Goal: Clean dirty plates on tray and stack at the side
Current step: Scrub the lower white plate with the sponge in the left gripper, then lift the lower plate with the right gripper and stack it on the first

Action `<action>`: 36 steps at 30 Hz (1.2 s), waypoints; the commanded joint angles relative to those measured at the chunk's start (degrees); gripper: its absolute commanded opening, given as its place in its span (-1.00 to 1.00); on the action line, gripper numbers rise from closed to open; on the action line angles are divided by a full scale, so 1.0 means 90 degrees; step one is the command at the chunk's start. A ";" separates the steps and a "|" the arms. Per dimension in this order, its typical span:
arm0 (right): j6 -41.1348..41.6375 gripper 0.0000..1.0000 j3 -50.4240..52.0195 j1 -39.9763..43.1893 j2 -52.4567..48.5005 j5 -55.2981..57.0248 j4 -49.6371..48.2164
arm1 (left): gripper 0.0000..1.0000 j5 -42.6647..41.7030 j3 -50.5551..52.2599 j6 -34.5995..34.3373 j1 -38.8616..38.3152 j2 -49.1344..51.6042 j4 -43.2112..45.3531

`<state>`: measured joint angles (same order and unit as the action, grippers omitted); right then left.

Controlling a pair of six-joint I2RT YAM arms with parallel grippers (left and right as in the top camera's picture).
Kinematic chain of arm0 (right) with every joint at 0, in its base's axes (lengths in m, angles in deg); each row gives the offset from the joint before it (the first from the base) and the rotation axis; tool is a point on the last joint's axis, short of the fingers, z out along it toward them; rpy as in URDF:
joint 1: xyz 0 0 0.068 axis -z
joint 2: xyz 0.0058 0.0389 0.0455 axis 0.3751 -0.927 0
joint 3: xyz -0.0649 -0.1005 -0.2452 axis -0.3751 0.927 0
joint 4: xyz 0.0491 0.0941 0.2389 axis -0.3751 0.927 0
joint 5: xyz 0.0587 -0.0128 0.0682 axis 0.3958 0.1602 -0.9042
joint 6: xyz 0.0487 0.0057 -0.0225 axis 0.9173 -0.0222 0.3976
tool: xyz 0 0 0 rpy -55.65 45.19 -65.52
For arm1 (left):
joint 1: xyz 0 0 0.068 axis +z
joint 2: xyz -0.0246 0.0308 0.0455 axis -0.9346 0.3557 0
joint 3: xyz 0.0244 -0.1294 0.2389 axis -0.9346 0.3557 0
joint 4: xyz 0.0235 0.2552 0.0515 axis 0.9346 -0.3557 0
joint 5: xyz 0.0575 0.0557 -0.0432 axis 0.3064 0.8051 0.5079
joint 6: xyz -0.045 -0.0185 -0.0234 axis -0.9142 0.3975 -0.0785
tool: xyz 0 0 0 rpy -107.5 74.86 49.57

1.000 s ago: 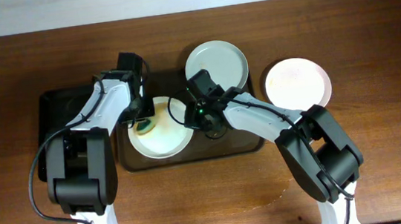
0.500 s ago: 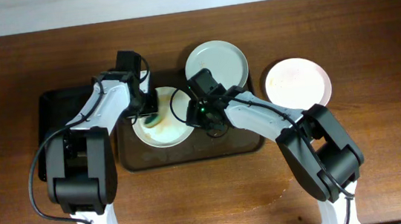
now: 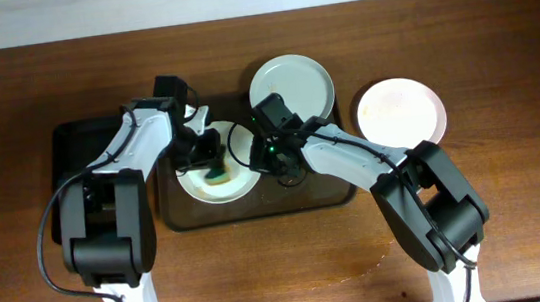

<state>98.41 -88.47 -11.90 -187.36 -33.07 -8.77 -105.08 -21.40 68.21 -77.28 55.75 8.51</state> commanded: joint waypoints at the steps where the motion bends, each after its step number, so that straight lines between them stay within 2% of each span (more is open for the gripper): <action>1: -0.0070 -0.92 -0.0005 0.0036 -0.0073 0.0114 0.0024 | -0.99 -0.0695 -0.0007 -0.0644 0.0177 0.0148 0.0554; 4: -0.0095 -0.92 -0.0005 0.0036 -0.0073 0.0070 0.0027 | -0.99 -0.0474 -0.0559 -0.0753 0.0522 0.0146 0.0631; 6: -0.0311 -0.92 -0.0005 0.0036 -0.0070 -0.0046 -0.0056 | -0.99 -0.0478 -0.1270 -0.0753 0.0794 0.0141 0.0236; 10: -0.0937 -0.92 -0.0204 0.0036 -0.0005 -0.0500 -0.0007 | -0.99 -0.0471 -0.2807 -0.0690 0.1345 0.0141 -0.1163; 13: -0.1678 -0.92 -0.0777 0.0034 0.0301 -0.0335 0.0828 | -0.99 -0.0304 -0.3383 -0.0265 0.1841 0.0141 -0.2042; 17: -0.2358 -0.92 -0.1872 -0.0109 0.0702 0.1282 0.2545 | -0.99 0.0767 -0.3376 -0.0267 0.2227 0.0143 -0.2305; 20: -0.2628 -0.92 -0.2348 -0.0529 0.0731 0.3434 0.3288 | -0.99 0.1537 -0.3359 -0.0272 0.2266 0.0143 -0.2302; 23: -0.2645 -0.92 -0.2346 -0.1158 0.0704 0.5654 0.3376 | -0.99 0.1717 -0.3356 -0.0272 0.2266 0.0151 -0.2290; 26: -0.2640 -0.92 -0.2346 -0.1746 0.0687 0.7249 0.3344 | -0.99 0.1717 -0.3356 -0.0272 0.2266 0.0151 -0.2266; 31: -0.2613 -0.92 -0.2346 -0.2409 0.0687 0.9374 0.3245 | -0.99 0.1717 -0.3356 -0.0272 0.2254 0.0151 -0.2249; 36: -0.2613 -0.92 -0.2348 -0.2873 0.0687 1.0608 0.3067 | -0.99 0.1717 -0.3356 -0.0272 0.2254 0.0151 -0.2249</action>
<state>74.50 -109.04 -35.81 -181.61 51.96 19.54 -90.27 -51.00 64.83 -56.87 57.34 -11.91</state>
